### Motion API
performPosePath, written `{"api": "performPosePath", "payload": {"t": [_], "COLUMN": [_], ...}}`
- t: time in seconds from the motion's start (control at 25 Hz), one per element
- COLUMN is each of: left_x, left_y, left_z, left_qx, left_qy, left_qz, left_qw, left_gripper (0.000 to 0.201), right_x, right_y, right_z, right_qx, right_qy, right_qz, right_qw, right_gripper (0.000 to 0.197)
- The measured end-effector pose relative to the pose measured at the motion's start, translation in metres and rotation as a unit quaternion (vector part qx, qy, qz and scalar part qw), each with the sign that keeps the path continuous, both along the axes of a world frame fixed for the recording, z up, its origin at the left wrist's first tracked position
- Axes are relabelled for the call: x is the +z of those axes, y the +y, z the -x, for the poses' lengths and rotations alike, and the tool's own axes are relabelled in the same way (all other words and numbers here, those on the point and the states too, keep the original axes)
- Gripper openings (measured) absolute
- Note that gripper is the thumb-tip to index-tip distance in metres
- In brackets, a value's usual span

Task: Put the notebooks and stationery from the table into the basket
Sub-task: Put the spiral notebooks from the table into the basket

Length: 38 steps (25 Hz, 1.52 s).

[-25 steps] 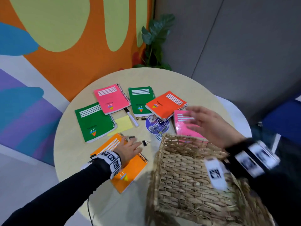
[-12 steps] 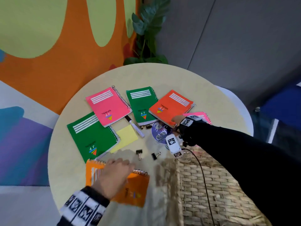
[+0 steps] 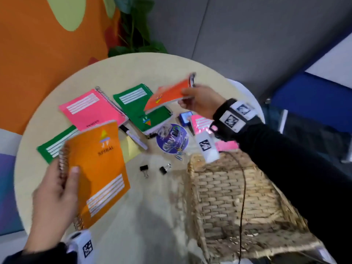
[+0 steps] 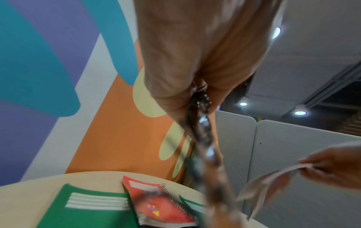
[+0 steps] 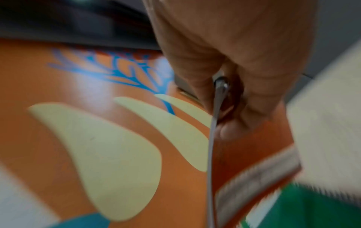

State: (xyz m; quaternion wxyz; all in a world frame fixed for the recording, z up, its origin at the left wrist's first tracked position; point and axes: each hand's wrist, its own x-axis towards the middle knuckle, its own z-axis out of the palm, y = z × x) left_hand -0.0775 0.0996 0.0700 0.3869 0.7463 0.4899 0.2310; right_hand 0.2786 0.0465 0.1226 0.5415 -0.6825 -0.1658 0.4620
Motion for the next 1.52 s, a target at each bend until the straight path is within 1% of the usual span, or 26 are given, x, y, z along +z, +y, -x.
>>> {"api": "performPosePath", "payload": {"t": [0.08,0.12,0.2,0.24,0.32,0.44,0.48,0.56,0.64,0.68,0.8,0.84,0.88,0.92,0.96,1.0,1.04,1.08,1.16,1.24,1.28,1.36,1.4,1.44,1.48,1.52], "left_x": [-0.012,-0.017,-0.031,-0.039,-0.040,0.016,0.031,0.047,0.048,0.045,0.035,0.032,0.032,0.033,0.033,0.034,0.035,0.035,0.035,0.033,0.030,0.022,0.018,0.014,0.009,0.003], "left_y": [0.003,0.003,0.002,-0.001,-0.015,-0.057,-0.074,-0.109,-0.142,-0.157,-0.192,-0.201,-0.206,-0.210,-0.212,-0.214,-0.216,-0.218,-0.220,-0.218,-0.214,-0.200,-0.192,-0.180,-0.166,-0.152], "left_z": [-0.005,-0.008,-0.012,-0.011,-0.015,-0.067,-0.083,-0.108,-0.120,-0.124,-0.134,-0.138,-0.142,-0.145,-0.150,-0.154,-0.160,-0.166,-0.178,-0.186,-0.186,-0.177,-0.171,-0.162,-0.150,-0.140], "left_qx": [0.027,0.041,0.048,0.028,-0.014,0.014,0.006,-0.031,-0.057,-0.066,-0.101,-0.104,-0.109,-0.118,-0.128,-0.143,-0.159,-0.176,-0.223,-0.298,-0.333,-0.356,-0.349,-0.332,-0.310,-0.287], "left_qy": [-0.028,-0.042,-0.057,-0.062,-0.057,-0.108,-0.138,-0.215,-0.238,-0.248,-0.230,-0.223,-0.219,-0.218,-0.218,-0.218,-0.220,-0.221,-0.213,-0.158,-0.098,0.025,0.060,0.079,0.094,0.109], "left_qz": [0.009,0.027,0.081,0.111,0.126,0.126,0.125,0.105,0.123,0.145,0.203,0.219,0.226,0.230,0.231,0.229,0.224,0.223,0.226,0.226,0.201,0.086,0.035,-0.001,-0.021,-0.040], "left_qw": [0.999,0.998,0.994,0.992,0.990,0.986,0.982,0.971,0.962,0.955,0.946,0.944,0.943,0.941,0.940,0.938,0.936,0.933,0.924,0.914,0.916,0.930,0.934,0.940,0.946,0.951], "left_gripper": [0.047,0.050,0.058,0.064,0.070,0.080,0.074,0.030,0.043,0.047,0.050,0.052,0.053,0.053,0.052,0.050,0.048,0.047,0.042,0.039,0.040,0.041,0.040,0.038,0.036,0.035], "right_x": [0.044,0.061,0.101,0.117,0.140,0.130,0.117,0.071,0.019,-0.005,-0.047,-0.052,-0.053,-0.050,-0.043,-0.032,-0.019,-0.010,-0.004,-0.014,-0.022,-0.041,-0.053,-0.067,-0.078,-0.090], "right_y": [-0.045,-0.069,-0.122,-0.148,-0.186,-0.213,-0.219,-0.220,-0.219,-0.220,-0.224,-0.226,-0.228,-0.235,-0.243,-0.254,-0.266,-0.277,-0.304,-0.331,-0.344,-0.366,-0.377,-0.382,-0.384,-0.388], "right_z": [-0.005,-0.012,-0.023,-0.028,-0.034,-0.042,-0.044,-0.046,-0.045,-0.045,-0.047,-0.051,-0.055,-0.060,-0.063,-0.060,-0.054,-0.043,-0.024,-0.021,-0.023,-0.028,-0.032,-0.037,-0.041,-0.049], "right_qx": [0.058,0.094,0.136,0.154,0.232,0.377,0.431,0.525,0.574,0.584,0.605,0.596,0.571,0.537,0.528,0.505,0.461,0.412,0.278,0.181,0.153,0.098,0.067,0.060,0.098,0.169], "right_qy": [-0.161,-0.268,-0.483,-0.553,-0.619,-0.615,-0.588,-0.497,-0.423,-0.404,-0.424,-0.403,-0.386,-0.353,-0.313,-0.251,-0.176,-0.114,-0.031,0.009,0.024,0.027,0.023,-0.014,-0.089,-0.175], "right_qz": [0.024,0.050,0.099,0.106,0.134,0.243,0.275,0.292,0.280,0.280,0.305,0.301,0.289,0.269,0.229,0.192,0.160,0.126,0.058,0.048,0.063,0.134,0.172,0.215,0.277,0.362], "right_qw": [0.985,0.958,0.859,0.812,0.738,0.649,0.627,0.626,0.644,0.646,0.600,0.625,0.665,0.717,0.756,0.803,0.855,0.895,0.958,0.982,0.986,0.986,0.983,0.975,0.952,0.900], "right_gripper": [0.013,0.012,0.006,0.005,0.017,0.036,0.040,0.041,0.030,0.031,0.030,0.033,0.044,0.064,0.083,0.092,0.086,0.071,0.044,0.037,0.038,0.038,0.042,0.049,0.054,0.059]}}
